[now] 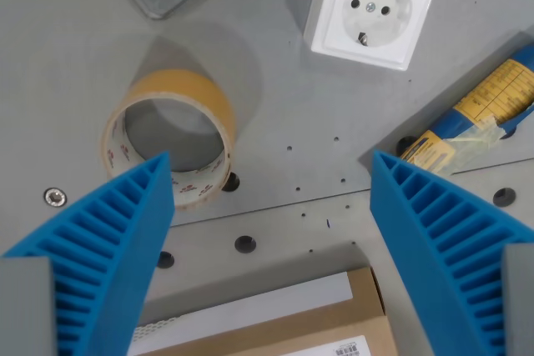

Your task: Move above the white socket

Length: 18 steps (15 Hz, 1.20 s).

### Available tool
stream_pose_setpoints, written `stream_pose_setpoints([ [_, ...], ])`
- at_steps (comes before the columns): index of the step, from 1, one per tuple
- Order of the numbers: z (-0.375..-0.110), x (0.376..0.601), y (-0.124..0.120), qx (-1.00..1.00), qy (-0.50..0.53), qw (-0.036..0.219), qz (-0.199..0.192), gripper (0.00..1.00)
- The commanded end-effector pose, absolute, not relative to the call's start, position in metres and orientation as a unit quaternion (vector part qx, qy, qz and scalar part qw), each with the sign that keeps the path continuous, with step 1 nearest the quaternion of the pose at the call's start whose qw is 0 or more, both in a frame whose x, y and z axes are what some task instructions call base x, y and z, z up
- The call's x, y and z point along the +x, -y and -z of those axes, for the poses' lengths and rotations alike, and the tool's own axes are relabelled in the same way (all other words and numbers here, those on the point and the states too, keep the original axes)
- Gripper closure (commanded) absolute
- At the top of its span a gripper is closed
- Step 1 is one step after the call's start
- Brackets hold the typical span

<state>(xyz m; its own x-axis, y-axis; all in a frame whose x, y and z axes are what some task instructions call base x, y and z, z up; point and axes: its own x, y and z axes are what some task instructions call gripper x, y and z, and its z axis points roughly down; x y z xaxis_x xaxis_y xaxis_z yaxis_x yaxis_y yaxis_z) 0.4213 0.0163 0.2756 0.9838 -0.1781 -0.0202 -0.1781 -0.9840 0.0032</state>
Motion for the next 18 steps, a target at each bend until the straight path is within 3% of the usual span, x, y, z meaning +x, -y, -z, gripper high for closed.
stream_pose_setpoints([
  [1,-0.267,0.425,-0.009,0.993,0.120,0.006,-0.009,0.00],
  [18,-0.219,0.433,0.023,0.983,0.180,0.014,-0.030,0.00],
])
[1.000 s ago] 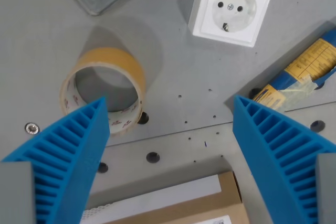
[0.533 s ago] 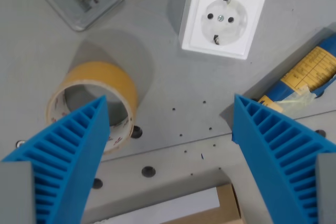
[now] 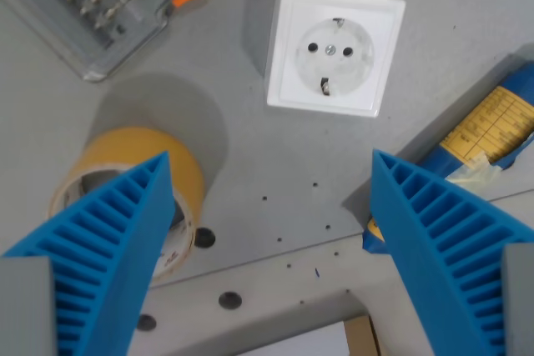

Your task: Move above the white socket

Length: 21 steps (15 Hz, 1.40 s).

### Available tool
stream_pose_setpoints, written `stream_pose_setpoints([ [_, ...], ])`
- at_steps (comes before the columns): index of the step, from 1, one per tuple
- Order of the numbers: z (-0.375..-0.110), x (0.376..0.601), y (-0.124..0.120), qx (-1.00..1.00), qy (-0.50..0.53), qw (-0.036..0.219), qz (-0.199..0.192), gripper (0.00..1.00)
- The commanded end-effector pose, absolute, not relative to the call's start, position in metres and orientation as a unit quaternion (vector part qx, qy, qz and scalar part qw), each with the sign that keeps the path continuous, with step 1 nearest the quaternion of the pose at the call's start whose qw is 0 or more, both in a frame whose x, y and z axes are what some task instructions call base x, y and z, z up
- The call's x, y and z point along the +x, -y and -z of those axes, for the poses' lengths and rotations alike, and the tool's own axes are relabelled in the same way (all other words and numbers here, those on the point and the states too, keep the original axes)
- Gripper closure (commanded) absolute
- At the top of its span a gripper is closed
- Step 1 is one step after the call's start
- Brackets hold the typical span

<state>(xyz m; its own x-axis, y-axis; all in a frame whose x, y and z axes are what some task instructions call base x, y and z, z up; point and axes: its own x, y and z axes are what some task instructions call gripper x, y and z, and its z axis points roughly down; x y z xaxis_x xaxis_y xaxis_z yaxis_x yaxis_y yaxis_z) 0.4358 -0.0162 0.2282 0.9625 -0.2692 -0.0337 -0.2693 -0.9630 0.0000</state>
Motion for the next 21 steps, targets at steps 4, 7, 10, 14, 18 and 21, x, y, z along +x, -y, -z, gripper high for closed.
stream_pose_setpoints([
  [4,-0.205,0.435,0.032,-0.980,-0.194,-0.015,0.033,0.00],
  [7,-0.196,0.437,0.037,-0.979,-0.200,-0.016,0.034,0.00],
  [10,-0.188,0.439,0.043,-0.978,-0.206,-0.017,0.033,0.00],
  [14,-0.179,0.442,0.048,-0.977,-0.210,-0.018,0.033,0.00],
  [18,-0.173,0.444,0.053,-0.977,-0.212,-0.019,0.030,0.00],
  [21,-0.169,0.445,0.055,-0.977,-0.212,-0.020,0.028,0.00],
])
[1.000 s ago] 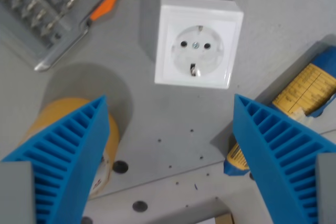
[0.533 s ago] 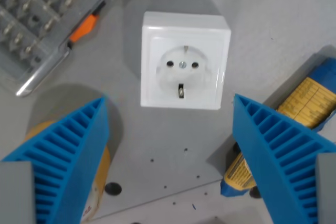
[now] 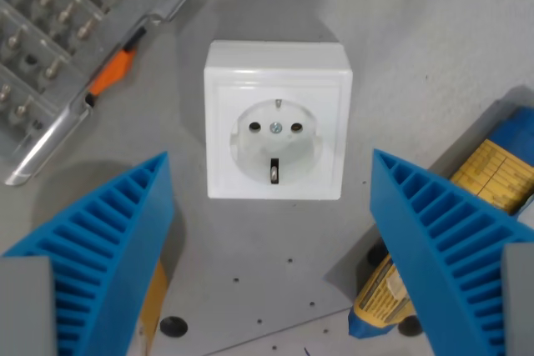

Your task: Move above the white socket

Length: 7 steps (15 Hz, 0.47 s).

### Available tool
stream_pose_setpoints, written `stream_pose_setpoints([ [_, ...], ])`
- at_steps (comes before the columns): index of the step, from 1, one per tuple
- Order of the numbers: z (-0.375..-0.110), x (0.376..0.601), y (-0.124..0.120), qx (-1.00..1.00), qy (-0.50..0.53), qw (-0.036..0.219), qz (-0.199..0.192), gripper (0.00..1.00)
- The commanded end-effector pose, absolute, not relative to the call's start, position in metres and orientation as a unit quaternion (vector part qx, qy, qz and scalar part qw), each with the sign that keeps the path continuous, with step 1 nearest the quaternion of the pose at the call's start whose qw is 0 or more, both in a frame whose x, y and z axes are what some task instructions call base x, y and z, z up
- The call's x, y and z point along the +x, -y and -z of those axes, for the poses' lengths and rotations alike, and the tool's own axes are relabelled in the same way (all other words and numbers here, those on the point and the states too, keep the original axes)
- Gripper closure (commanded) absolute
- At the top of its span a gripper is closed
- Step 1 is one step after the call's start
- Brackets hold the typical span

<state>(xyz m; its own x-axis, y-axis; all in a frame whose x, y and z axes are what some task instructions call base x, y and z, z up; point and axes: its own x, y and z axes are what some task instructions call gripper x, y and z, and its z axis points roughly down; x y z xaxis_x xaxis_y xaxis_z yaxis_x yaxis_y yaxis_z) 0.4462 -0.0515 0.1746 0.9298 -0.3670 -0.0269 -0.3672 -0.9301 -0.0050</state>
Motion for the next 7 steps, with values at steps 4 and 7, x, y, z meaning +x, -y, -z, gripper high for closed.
stream_pose_setpoints([
  [4,-0.1657,0.4467,0.0569,-0.977,-0.210,-0.020,0.025,0.00],
  [7,-0.1647,0.4475,0.0573,-0.977,-0.209,-0.021,0.022,0.00],
])
